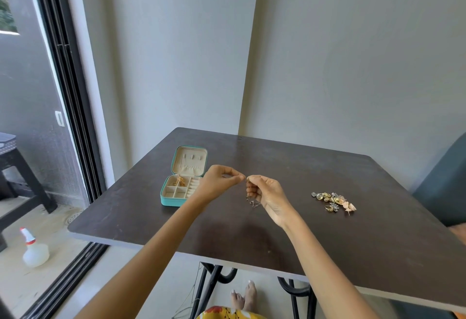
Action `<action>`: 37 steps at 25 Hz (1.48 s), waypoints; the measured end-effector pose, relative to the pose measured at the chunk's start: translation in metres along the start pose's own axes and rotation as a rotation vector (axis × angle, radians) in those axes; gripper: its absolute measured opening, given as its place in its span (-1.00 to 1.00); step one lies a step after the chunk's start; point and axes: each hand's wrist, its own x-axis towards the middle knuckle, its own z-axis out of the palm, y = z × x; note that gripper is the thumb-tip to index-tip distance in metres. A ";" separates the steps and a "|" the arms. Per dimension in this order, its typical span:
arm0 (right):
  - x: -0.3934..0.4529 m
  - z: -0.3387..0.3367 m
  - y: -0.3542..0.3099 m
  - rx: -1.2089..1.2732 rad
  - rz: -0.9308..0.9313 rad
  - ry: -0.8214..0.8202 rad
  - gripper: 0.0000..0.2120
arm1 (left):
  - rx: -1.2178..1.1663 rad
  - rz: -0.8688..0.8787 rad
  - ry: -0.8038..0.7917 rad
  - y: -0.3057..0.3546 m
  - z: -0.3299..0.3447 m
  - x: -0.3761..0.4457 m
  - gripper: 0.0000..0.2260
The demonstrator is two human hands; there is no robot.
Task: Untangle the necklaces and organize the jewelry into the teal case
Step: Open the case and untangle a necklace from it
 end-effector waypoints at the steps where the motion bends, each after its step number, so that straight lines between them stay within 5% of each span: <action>1: 0.000 0.000 0.001 0.012 0.002 0.008 -0.86 | -0.033 -0.007 -0.010 0.000 0.000 -0.001 -0.90; 37: -0.010 0.001 0.007 -0.030 0.021 0.039 -0.87 | -0.028 -0.127 0.053 -0.005 -0.002 0.002 -0.83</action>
